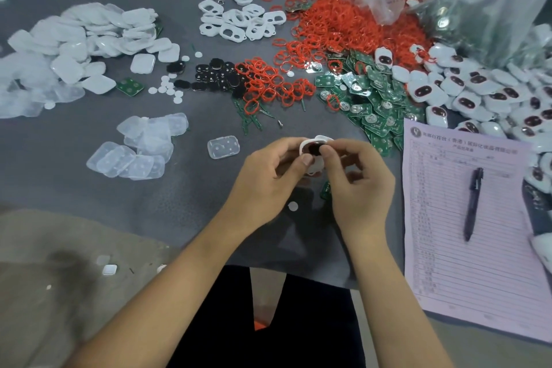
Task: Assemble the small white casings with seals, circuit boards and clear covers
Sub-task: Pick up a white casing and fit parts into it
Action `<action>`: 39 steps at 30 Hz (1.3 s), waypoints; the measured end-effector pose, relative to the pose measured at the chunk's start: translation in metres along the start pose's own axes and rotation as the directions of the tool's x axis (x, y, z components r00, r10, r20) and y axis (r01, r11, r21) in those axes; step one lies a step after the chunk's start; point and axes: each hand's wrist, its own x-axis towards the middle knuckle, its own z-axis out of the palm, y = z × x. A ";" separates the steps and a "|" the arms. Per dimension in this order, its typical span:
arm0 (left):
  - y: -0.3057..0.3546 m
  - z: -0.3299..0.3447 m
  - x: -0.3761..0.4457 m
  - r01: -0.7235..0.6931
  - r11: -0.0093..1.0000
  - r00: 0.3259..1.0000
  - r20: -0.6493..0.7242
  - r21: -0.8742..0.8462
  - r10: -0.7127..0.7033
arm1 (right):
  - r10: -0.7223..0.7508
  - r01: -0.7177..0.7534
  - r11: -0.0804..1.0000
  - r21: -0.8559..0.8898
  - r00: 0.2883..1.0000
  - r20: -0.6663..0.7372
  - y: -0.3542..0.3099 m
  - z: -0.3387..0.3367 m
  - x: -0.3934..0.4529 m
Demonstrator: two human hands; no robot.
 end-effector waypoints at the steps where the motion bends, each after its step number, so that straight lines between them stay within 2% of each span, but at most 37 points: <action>1: 0.000 0.000 0.000 0.005 1.000 1.000 -0.001 0.000 -0.005 | 0.021 -0.022 1.000 0.018 1.000 0.005 0.000 0.000 0.001; 7: 0.000 -0.001 -0.001 0.018 1.000 1.000 -0.009 -0.011 -0.018 | 0.054 -0.065 0.994 0.090 0.992 0.113 0.003 0.001 0.002; 12: 0.002 -0.001 -0.002 0.014 1.000 1.000 -0.017 -0.024 -0.015 | 0.001 -0.014 0.997 0.072 0.984 0.180 0.006 -0.001 0.005; 23: 0.004 0.002 -0.003 -0.054 0.994 0.997 -0.044 0.090 0.058 | 0.034 -0.055 0.994 0.096 0.977 0.212 0.006 0.000 0.004; 39: 0.002 0.002 -0.005 -0.054 0.990 0.998 -0.014 0.130 0.056 | 0.032 -0.077 0.984 0.159 0.962 0.270 0.004 -0.001 0.007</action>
